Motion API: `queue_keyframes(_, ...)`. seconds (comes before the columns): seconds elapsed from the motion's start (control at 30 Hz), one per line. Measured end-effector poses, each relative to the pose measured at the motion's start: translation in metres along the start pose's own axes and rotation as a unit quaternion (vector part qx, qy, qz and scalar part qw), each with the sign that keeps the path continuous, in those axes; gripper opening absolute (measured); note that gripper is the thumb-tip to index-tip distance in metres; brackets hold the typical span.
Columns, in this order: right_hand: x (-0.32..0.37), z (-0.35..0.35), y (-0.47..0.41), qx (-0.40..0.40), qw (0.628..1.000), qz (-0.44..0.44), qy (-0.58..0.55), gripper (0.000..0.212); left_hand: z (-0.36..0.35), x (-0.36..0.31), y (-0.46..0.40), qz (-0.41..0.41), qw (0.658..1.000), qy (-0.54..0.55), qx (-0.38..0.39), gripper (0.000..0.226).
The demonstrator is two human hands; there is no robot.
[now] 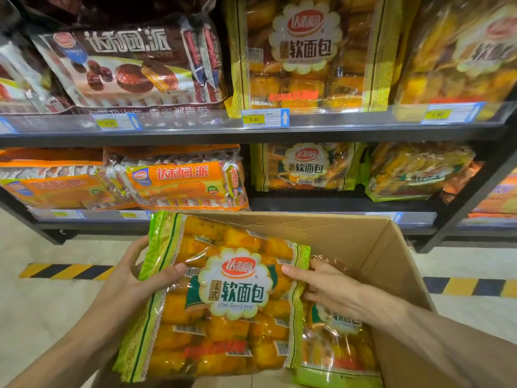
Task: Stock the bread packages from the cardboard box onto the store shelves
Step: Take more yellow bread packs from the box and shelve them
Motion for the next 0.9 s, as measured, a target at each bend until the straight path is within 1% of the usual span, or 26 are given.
queue_keyframes(0.07, 0.000, 0.002, 0.000, 0.005, 1.000, -0.005, -0.016, 0.077, 0.001, -0.003, 0.001, 0.015, 1.000, 0.014, 0.006, 0.087)
queue_keyframes(0.1, 0.001, 0.002, 0.003, 0.011, 1.000, -0.010, -0.013, 0.081, 0.002, -0.005, 0.001, 0.021, 1.000, 0.017, 0.008, 0.083)
queue_keyframes(0.13, 0.003, 0.002, 0.004, 0.022, 1.000, -0.009, -0.009, 0.075, 0.003, -0.005, 0.000, 0.028, 0.999, 0.020, 0.009, 0.079)
queue_keyframes(0.2, 0.007, 0.004, 0.011, 0.051, 0.999, -0.006, -0.006, 0.059, 0.004, -0.008, 0.000, 0.037, 0.999, 0.031, 0.013, 0.081)
queue_keyframes(0.23, 0.009, 0.007, 0.013, 0.054, 0.998, 0.000, -0.007, 0.057, 0.005, -0.009, 0.000, 0.041, 0.999, 0.034, 0.010, 0.083)
queue_keyframes(0.3, 0.016, 0.011, 0.022, 0.058, 0.998, 0.018, -0.007, 0.058, 0.005, -0.012, 0.000, 0.040, 0.998, 0.040, 0.004, 0.081)
queue_keyframes(0.4, 0.032, 0.016, 0.041, 0.035, 0.998, 0.040, 0.021, 0.063, 0.002, -0.017, 0.001, 0.023, 0.999, 0.039, 0.006, 0.075)
queue_keyframes(0.57, 0.060, 0.025, 0.074, -0.005, 0.993, 0.090, 0.083, 0.050, -0.009, -0.030, 0.002, 0.000, 0.999, 0.045, 0.024, 0.076)
queue_keyframes(0.73, 0.085, 0.036, 0.101, -0.062, 0.982, 0.128, 0.126, 0.056, -0.023, -0.042, 0.001, -0.025, 0.998, 0.042, 0.033, 0.056)
queue_keyframes(0.9, 0.107, 0.048, 0.119, -0.101, 0.973, 0.143, 0.152, 0.049, -0.039, -0.059, -0.004, -0.050, 0.997, 0.016, 0.049, 0.056)
Point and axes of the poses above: each hand's wrist, its own y-axis away from the middle knuckle, its own z-axis out of the back of the hand, x = y × z, the point moved 1 cm from there along -y, towards the middle knuckle, and after that the axes turned 1 degree about y, right-handed, at the moved point
